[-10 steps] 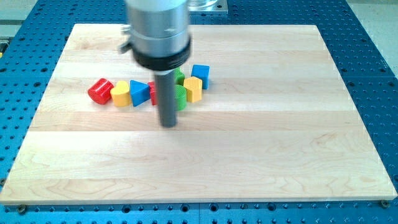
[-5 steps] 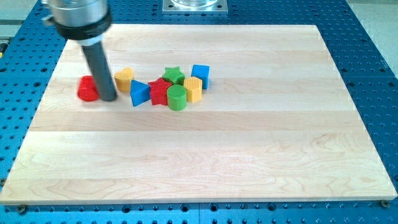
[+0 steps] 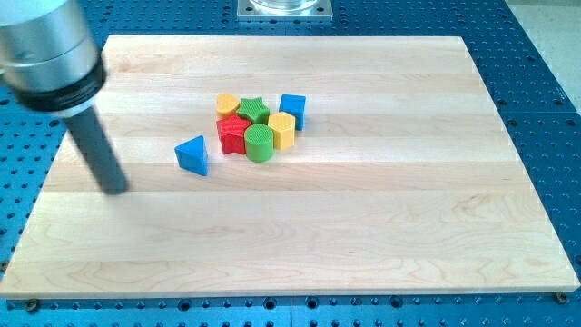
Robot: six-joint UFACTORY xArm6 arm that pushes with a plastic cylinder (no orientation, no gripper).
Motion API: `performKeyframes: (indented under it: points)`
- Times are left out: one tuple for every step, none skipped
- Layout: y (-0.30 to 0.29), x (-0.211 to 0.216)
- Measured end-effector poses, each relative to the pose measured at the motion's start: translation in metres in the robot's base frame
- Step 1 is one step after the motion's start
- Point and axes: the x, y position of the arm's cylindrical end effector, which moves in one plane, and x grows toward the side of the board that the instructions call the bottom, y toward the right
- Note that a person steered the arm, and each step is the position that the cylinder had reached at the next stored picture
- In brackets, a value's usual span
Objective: Group up all the blocks at the center of the board
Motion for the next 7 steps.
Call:
performKeyframes:
  points:
    - [0.060,0.018]
    - [0.083,-0.031]
    - [0.112,-0.067]
    - [0.118,-0.063]
    - [0.124,-0.068]
    - [0.126,-0.067]
    - [0.130,-0.067]
